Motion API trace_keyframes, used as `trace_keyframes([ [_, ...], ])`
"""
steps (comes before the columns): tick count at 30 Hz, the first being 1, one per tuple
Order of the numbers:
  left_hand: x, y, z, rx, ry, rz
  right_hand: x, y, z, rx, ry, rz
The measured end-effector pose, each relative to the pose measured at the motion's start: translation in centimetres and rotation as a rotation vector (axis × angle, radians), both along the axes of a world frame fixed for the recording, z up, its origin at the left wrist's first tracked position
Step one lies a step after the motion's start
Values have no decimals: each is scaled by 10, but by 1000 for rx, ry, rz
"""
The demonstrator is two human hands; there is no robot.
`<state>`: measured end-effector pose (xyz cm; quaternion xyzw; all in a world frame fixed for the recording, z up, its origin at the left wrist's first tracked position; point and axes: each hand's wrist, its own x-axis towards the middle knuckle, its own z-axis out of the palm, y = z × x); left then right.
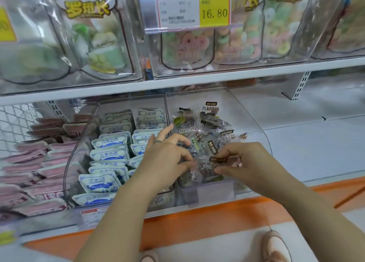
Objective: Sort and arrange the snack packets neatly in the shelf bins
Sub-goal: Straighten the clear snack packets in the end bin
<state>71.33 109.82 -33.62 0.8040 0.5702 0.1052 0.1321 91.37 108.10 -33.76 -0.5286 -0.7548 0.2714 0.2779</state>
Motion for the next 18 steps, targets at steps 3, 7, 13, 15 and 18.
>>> trace_keyframes([
  [3,-1,2,-5,38,-15,-19,-15,0,-2,108,-224,17],
  [7,-2,3,-8,67,-103,-19,-23,-1,-7,139,-363,51],
  [13,0,0,0,-18,-17,0,-22,-1,-14,80,-474,209],
  [15,4,-8,2,-17,61,-6,-21,-5,-12,59,-458,276],
  [18,6,-24,1,-15,122,-30,-15,-10,7,-40,-320,271],
])
